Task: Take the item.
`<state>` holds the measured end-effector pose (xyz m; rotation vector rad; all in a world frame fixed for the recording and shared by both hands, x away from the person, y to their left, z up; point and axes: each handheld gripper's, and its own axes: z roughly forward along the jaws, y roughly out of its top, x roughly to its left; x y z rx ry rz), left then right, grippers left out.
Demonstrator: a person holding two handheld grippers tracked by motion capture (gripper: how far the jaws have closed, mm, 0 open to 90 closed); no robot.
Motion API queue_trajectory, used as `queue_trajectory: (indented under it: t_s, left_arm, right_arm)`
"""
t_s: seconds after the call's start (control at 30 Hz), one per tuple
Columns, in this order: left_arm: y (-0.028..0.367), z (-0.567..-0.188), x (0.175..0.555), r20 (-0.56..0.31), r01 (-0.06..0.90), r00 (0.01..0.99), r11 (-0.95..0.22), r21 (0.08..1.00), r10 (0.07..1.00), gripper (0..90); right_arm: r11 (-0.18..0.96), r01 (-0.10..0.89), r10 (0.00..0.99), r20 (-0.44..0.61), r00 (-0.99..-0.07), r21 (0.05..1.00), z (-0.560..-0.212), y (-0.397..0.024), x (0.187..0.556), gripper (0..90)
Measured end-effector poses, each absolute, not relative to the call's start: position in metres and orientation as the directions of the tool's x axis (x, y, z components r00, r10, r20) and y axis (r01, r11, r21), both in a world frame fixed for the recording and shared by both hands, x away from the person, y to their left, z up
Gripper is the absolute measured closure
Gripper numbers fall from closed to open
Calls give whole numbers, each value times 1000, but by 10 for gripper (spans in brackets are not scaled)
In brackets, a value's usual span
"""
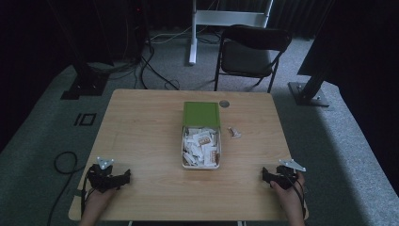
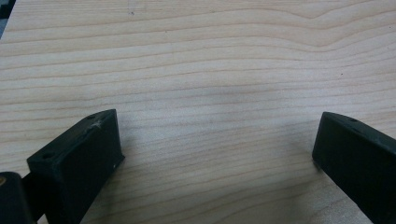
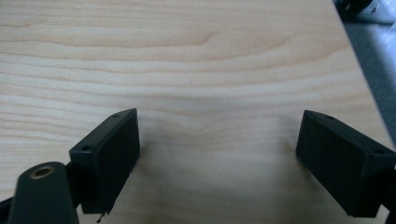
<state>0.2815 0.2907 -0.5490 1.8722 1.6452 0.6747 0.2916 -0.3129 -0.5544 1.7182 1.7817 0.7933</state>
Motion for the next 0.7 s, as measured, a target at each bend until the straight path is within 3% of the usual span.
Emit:
queue_trajectory:
  t_s: [0.7]
  left_arm:
    - [291, -549, 281, 12, 715, 124, -98, 692, 992, 21]
  right_arm:
    - [29, 685, 998, 18, -61, 728, -555, -313, 276, 122]
